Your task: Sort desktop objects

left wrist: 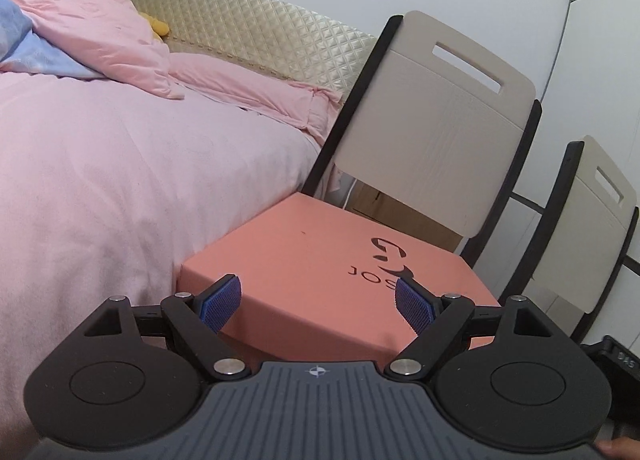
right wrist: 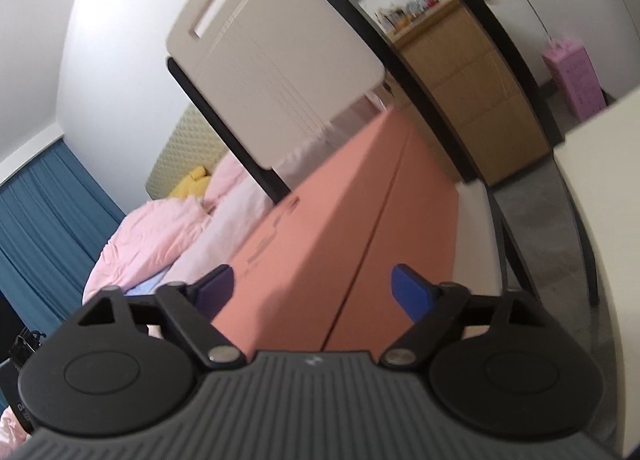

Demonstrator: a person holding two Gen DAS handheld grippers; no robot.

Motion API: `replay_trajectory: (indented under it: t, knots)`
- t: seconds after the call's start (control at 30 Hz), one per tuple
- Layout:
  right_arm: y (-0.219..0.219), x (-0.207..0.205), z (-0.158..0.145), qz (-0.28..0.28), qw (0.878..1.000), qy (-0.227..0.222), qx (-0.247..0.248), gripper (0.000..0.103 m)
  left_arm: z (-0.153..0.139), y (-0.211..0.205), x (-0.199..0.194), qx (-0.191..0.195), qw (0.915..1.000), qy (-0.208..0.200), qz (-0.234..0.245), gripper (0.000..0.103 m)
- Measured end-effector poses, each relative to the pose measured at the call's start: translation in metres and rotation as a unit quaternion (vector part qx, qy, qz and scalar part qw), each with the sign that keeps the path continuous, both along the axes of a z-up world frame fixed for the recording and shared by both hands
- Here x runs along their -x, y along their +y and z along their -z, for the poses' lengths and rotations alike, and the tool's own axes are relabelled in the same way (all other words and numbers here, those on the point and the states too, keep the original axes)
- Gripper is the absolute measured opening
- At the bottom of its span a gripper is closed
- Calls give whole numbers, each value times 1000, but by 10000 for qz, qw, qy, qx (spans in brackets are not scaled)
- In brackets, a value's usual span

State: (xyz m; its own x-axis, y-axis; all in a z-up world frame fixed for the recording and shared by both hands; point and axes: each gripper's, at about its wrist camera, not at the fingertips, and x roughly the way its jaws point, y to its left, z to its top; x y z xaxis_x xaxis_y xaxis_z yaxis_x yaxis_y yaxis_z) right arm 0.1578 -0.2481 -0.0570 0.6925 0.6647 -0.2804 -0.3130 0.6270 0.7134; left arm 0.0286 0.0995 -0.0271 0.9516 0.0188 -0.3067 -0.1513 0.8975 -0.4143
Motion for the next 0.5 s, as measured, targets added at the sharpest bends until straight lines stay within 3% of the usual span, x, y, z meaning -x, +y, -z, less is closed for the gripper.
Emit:
replay_trajectory:
  t: [0.13, 0.17, 0.33, 0.4, 0.5]
  knots:
    - [4, -1, 8, -121, 9992, 289, -230, 74, 5, -1, -3, -15, 9999, 122, 45, 87]
    - [4, -1, 9, -157, 9988, 332, -317, 68, 5, -1, -4, -8, 9999, 147, 63, 87]
    - [3, 3, 5, -132, 9990, 287, -328, 59, 9, -6, -8, -73, 9991, 337, 251, 87]
    - [-1, 4, 4, -90, 9988, 245, -414, 48, 10, -11, -10, -198, 9983, 417, 345, 87]
    - [-9, 3, 5, -105, 9976, 345, -595, 44, 10, -26, -10, -647, 9961, 416, 425, 88]
